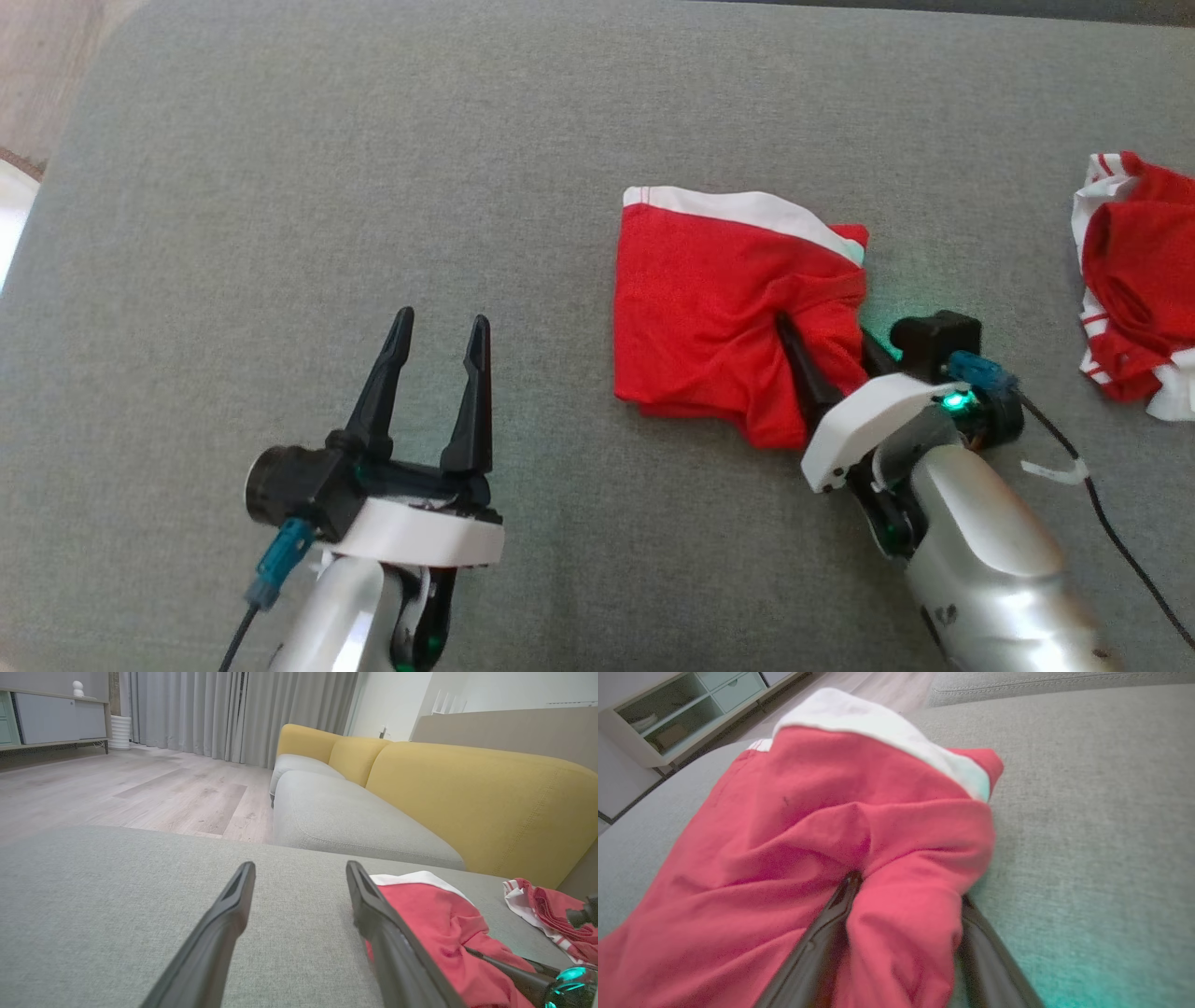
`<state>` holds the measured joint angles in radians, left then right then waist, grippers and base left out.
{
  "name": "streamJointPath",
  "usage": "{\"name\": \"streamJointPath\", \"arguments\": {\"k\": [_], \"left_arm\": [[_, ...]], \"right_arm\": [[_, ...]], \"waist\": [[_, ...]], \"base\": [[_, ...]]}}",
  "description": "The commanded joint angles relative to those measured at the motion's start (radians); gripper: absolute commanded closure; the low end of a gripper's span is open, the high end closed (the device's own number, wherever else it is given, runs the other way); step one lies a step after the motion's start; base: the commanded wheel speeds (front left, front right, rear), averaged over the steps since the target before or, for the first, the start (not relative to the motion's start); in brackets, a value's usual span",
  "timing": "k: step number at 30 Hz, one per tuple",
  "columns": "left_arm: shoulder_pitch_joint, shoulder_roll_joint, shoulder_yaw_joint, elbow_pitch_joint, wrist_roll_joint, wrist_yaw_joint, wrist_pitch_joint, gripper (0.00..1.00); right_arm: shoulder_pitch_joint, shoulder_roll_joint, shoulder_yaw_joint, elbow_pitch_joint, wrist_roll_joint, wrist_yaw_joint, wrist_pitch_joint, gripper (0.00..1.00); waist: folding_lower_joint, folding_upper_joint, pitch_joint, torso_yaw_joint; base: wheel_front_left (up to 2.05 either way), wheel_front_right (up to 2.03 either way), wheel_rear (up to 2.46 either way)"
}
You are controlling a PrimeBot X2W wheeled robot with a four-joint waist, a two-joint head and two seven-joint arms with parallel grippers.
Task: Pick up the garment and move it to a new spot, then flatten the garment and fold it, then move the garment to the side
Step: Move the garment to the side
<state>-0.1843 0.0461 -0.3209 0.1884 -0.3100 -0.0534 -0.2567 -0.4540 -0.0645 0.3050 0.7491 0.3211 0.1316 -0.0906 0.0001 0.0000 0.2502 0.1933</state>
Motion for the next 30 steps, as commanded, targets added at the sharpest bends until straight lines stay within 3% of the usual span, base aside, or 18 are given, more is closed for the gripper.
{"name": "streamJointPath", "arguments": {"k": [1,7,15,20,30], "left_arm": [[-0.030,0.004,0.034,-0.028,-0.003,0.005,-0.005,0.00],[-0.032,0.004,0.045,-0.028,0.006,0.001,-0.005,0.00],[-0.029,0.004,0.038,-0.036,0.012,-0.002,-0.005,0.00],[-0.035,0.004,0.031,-0.043,0.017,-0.002,-0.005,0.00],[-0.060,0.004,0.016,-0.047,0.025,-0.009,-0.005,0.00]], "right_arm": [[-0.003,0.014,0.040,0.019,-0.026,-0.001,-0.016,1.00],[-0.046,0.014,0.048,0.028,-0.199,-0.001,-0.092,1.00],[-0.062,-0.013,0.036,-0.012,-0.330,-0.001,-0.085,1.00],[-0.102,-0.115,0.094,-0.070,-0.332,-0.001,-0.036,1.00],[-0.218,-0.395,0.218,-0.193,-0.203,-0.001,0.081,1.00]], "waist": [[-0.0001,0.0000,-0.002,-0.007],[-0.0001,0.0000,-0.021,-0.053],[-0.0001,0.0000,-0.051,-0.134],[-0.0001,0.0000,-0.054,-0.192],[-0.0001,0.0000,-0.017,-0.246]], "base": [[0.00,0.00,0.00],[0.00,0.00,0.00],[0.00,0.00,0.00],[0.00,0.00,0.00],[0.00,0.00,0.00]]}}
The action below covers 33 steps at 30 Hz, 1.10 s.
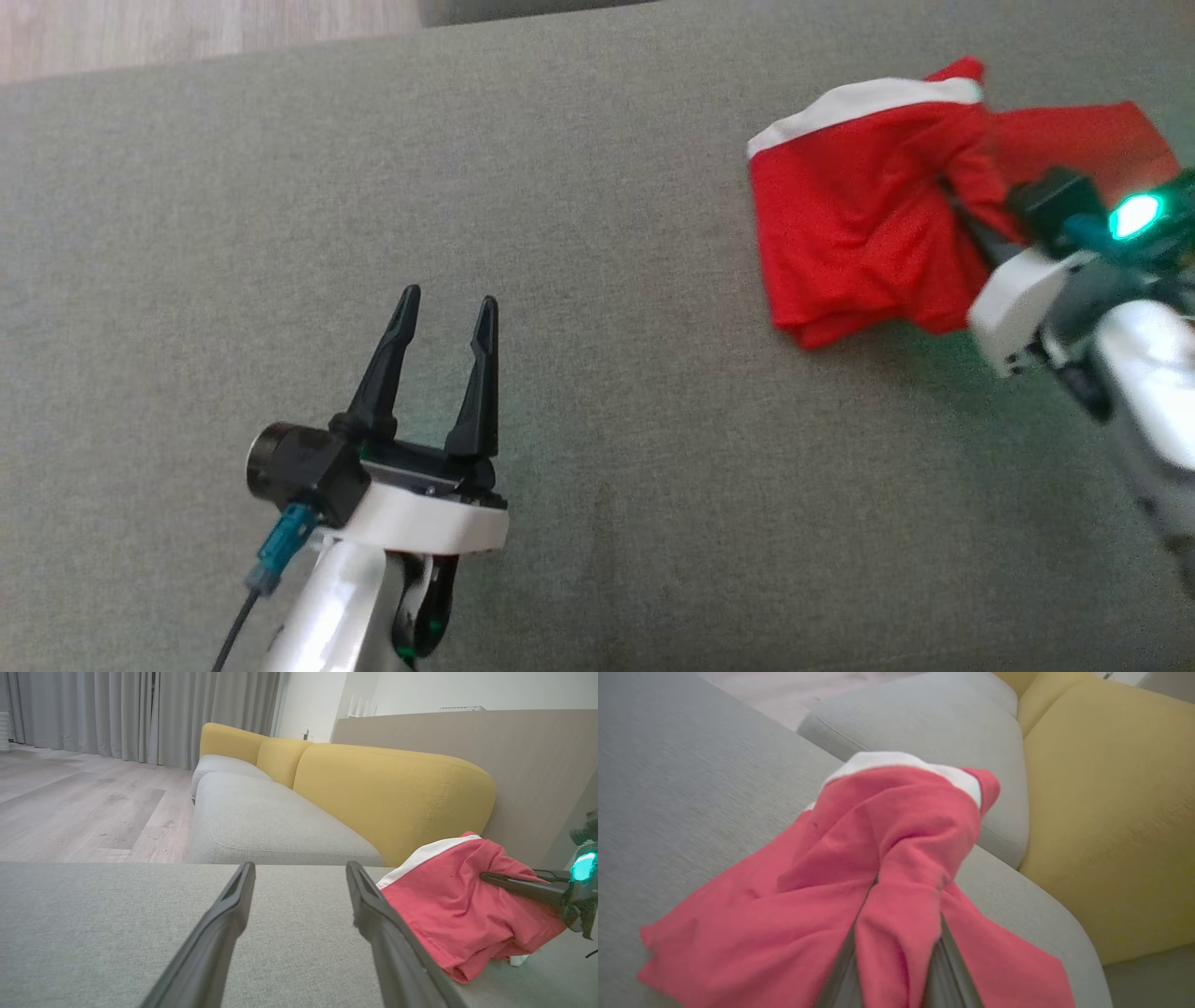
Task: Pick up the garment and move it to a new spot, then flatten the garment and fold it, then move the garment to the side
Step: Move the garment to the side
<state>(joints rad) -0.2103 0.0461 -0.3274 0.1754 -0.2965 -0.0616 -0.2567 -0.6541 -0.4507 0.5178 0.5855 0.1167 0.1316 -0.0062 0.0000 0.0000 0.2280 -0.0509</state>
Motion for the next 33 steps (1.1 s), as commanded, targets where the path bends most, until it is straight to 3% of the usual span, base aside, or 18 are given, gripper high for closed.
{"name": "streamJointPath", "arguments": {"k": [1,2,7,15,25,33], "left_arm": [[-0.035,0.004,0.020,-0.034,0.011,-0.001,-0.005,0.00],[-0.041,0.004,0.015,-0.032,0.011,-0.004,-0.005,0.00],[-0.055,0.004,0.014,-0.029,0.013,-0.009,-0.005,0.00],[-0.070,0.004,0.018,-0.027,0.018,-0.019,-0.005,0.00],[-0.100,0.004,0.010,-0.031,0.013,-0.022,-0.005,0.00],[-0.110,0.004,0.019,-0.020,0.012,-0.025,-0.005,0.00]], "right_arm": [[-0.026,-0.037,0.015,-0.032,0.016,-0.001,0.011,1.00],[-0.040,-0.089,0.034,-0.028,0.045,-0.001,0.034,1.00],[-0.058,-0.199,0.059,0.004,0.095,-0.001,0.057,1.00],[-0.083,-0.303,0.081,0.079,0.100,-0.001,0.081,1.00],[-0.115,-0.333,0.057,0.157,0.031,-0.001,0.113,1.00],[-0.121,-0.291,-0.021,0.233,-0.009,-0.001,0.124,1.00]], "waist": [[0.0000,0.0000,0.011,-0.002],[0.0000,0.0000,0.022,0.001],[0.0000,0.0000,0.053,0.020],[0.0000,0.0000,0.095,0.044],[0.0000,0.0000,0.146,0.069],[0.0000,0.0000,0.150,0.072]], "base": [[0.00,0.00,0.00],[0.00,0.00,0.00],[0.00,0.00,0.00],[0.00,0.00,0.00],[0.00,0.00,0.00],[0.00,0.00,0.00]]}}
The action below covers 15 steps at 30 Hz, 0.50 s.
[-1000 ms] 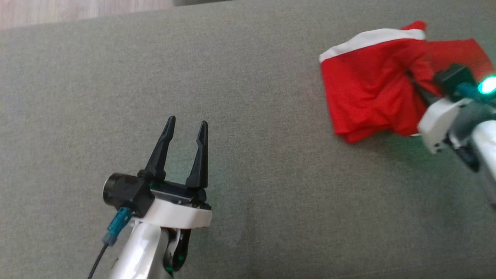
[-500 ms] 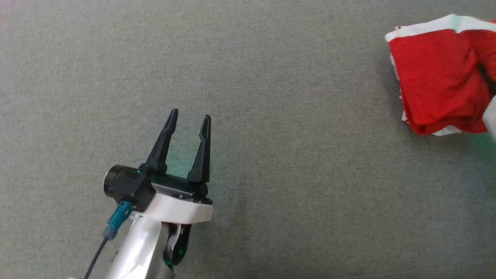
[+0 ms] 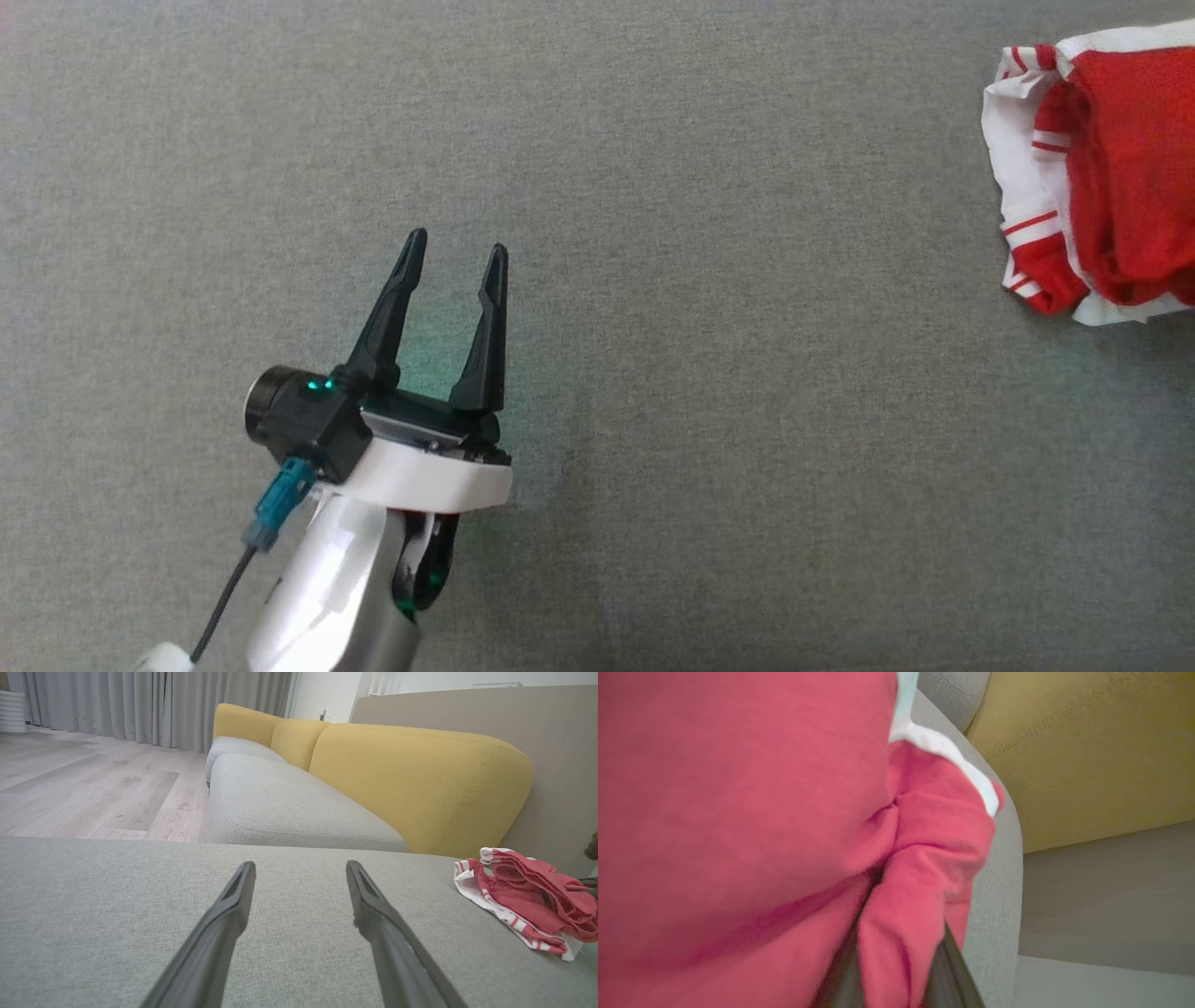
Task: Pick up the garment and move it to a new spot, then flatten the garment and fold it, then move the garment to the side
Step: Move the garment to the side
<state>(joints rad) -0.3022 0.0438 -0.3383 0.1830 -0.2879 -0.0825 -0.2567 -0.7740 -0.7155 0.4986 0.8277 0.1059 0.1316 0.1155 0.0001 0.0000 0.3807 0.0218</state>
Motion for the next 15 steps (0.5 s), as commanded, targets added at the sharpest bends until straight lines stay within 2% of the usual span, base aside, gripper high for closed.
{"name": "streamJointPath", "arguments": {"k": [1,2,10,15], "left_arm": [[-0.016,0.006,0.032,-0.024,0.003,-0.004,-0.005,0.00],[-0.016,0.006,0.033,-0.023,0.001,-0.005,-0.005,0.00],[-0.001,0.006,0.049,-0.021,-0.005,0.002,-0.005,0.00],[0.025,0.006,0.080,-0.027,-0.004,0.008,-0.005,0.00]], "right_arm": [[0.002,-0.016,-0.007,-0.002,0.000,-0.001,0.001,0.35],[0.002,-0.009,-0.014,0.002,-0.006,-0.001,-0.005,0.00],[-0.026,0.057,-0.154,0.016,-0.076,-0.001,-0.050,0.00],[-0.026,0.148,-0.276,-0.043,-0.123,-0.001,-0.114,0.00]], "waist": [[-0.0001,0.0000,-0.007,-0.002],[-0.0001,0.0000,-0.011,-0.003],[-0.0001,0.0000,-0.074,-0.022],[-0.0001,0.0000,-0.134,-0.035]], "base": [[0.00,0.00,0.00],[0.00,0.00,0.00],[0.00,0.00,0.00],[0.00,0.00,0.00]]}}
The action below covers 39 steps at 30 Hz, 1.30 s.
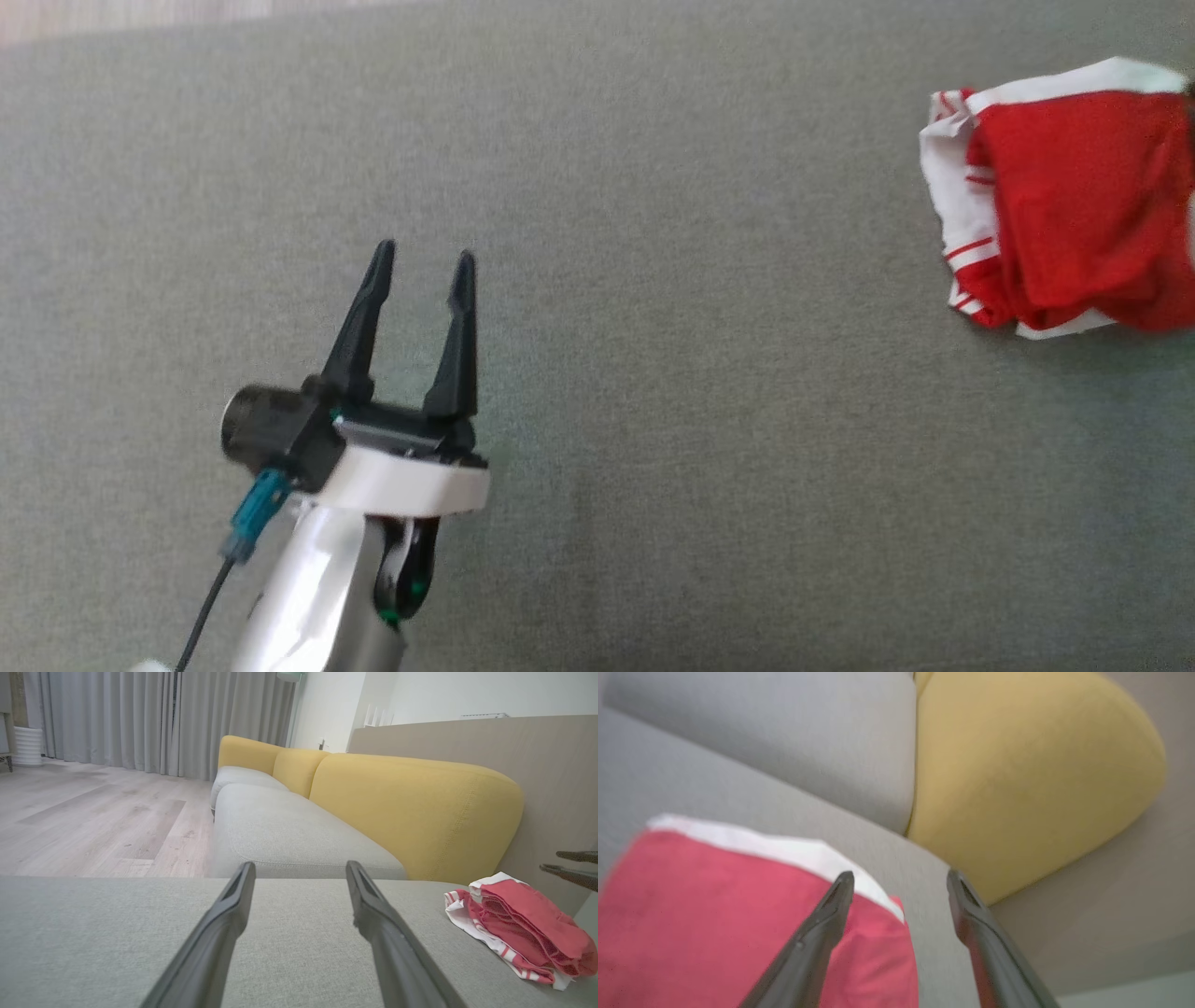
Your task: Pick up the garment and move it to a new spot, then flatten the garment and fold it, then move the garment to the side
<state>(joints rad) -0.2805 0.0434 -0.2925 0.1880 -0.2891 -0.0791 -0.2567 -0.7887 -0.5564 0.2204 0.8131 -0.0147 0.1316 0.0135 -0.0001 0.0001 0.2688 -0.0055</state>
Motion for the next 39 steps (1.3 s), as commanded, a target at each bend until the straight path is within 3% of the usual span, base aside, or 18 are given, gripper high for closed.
{"name": "streamJointPath", "arguments": {"k": [1,8,17,22,28,39], "left_arm": [[0.009,0.007,0.041,-0.034,-0.002,0.006,-0.005,0.00],[0.055,0.007,0.092,-0.061,-0.004,0.008,-0.005,0.00],[0.114,0.007,0.127,-0.063,0.006,0.002,-0.005,0.00],[0.137,0.007,0.140,-0.061,0.010,-0.005,-0.005,0.00],[0.171,0.007,0.169,-0.075,0.011,0.005,-0.005,0.00],[0.192,0.007,0.186,-0.087,0.013,0.003,-0.005,0.00]], "right_arm": [[-0.010,0.013,-0.022,-0.048,-0.004,-0.001,-0.028,0.00],[0.065,0.217,-0.136,-0.260,0.035,-0.001,-0.136,0.00],[0.324,0.446,-0.149,-0.497,0.081,-0.001,-0.208,0.00],[0.462,0.497,-0.153,-0.549,0.108,-0.001,-0.241,0.00],[0.620,0.506,-0.136,-0.573,0.211,-0.001,-0.272,0.00],[0.647,0.506,-0.136,-0.600,0.230,-0.001,-0.275,0.00]], "waist": [[0.0001,-0.0001,-0.033,-0.010],[0.0001,-0.0001,-0.109,-0.017],[0.0001,-0.0001,-0.159,-0.007],[0.0001,-0.0001,-0.169,-0.002],[0.0001,-0.0001,-0.181,0.008],[0.0001,-0.0001,-0.186,0.009]], "base": [[0.00,0.00,0.00],[0.00,0.00,0.00],[0.00,0.00,0.00],[0.00,0.00,0.00],[0.00,0.00,0.00],[0.00,0.00,0.00]]}}
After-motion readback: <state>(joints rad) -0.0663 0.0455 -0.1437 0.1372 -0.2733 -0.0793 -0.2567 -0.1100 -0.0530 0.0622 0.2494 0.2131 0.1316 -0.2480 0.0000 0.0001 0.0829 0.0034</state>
